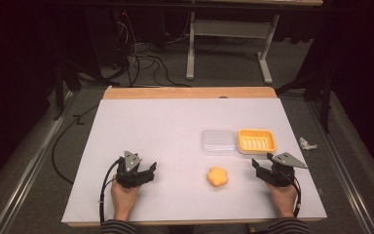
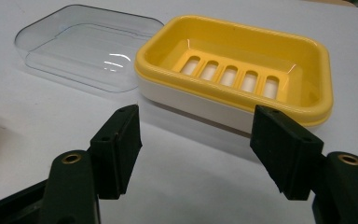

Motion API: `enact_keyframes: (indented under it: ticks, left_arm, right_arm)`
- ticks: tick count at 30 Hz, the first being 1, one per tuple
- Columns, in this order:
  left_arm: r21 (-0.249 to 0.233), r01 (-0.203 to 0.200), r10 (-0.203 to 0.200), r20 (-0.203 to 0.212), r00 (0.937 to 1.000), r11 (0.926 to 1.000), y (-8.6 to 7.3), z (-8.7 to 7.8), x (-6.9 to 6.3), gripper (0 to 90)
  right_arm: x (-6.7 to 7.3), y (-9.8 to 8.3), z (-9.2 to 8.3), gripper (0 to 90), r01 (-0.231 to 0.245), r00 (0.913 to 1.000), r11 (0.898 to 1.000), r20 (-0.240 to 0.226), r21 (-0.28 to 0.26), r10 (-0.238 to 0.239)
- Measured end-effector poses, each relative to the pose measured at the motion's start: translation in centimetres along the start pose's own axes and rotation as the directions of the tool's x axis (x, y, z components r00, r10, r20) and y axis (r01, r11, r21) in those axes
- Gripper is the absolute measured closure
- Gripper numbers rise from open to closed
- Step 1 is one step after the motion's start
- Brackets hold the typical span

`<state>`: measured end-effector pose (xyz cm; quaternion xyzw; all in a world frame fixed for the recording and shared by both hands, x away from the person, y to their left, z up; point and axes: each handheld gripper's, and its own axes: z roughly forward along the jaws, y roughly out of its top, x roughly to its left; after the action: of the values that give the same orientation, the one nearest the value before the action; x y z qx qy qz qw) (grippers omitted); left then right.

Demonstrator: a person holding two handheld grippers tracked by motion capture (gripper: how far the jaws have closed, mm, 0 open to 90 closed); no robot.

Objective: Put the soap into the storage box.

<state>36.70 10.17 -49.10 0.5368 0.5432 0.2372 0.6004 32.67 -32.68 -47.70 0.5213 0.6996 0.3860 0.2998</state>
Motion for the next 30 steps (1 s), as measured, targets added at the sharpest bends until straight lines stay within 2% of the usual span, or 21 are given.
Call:
enact_keyframes:
  ticks: [8, 15, 26, 30]
  left_arm:
    - [-0.006, -0.024, 0.024, 0.004, 0.9997, 0.9997, -0.15, -0.11, -0.14, 23.2]
    - [-0.003, -0.017, 0.017, 0.002, 0.9998, 0.9998, -0.10, -0.07, -0.11, 23.2]
    - [-0.002, -0.020, 0.020, -0.003, 0.9998, 0.9998, -0.10, -0.07, -0.09, 23.3]
    - [0.000, -0.026, 0.026, -0.006, 0.9996, 0.9997, -0.13, -0.06, -0.09, 23.4]
  right_arm:
    - [-0.16, -0.01, -0.02, 34.1, -0.016, 0.9999, 1.000, 0.007, 0.000, 0.016]
    - [-0.23, 0.03, 0.03, 31.2, -0.025, 0.9996, 1.000, 0.008, 0.004, 0.025]
    - [0.01, 0.01, -0.27, 32.5, -0.010, 0.9999, 1.000, -0.006, -0.012, 0.010]
    - [-0.02, 0.17, -0.07, 33.1, -0.008, 0.9998, 1.000, -0.020, 0.000, 0.008]
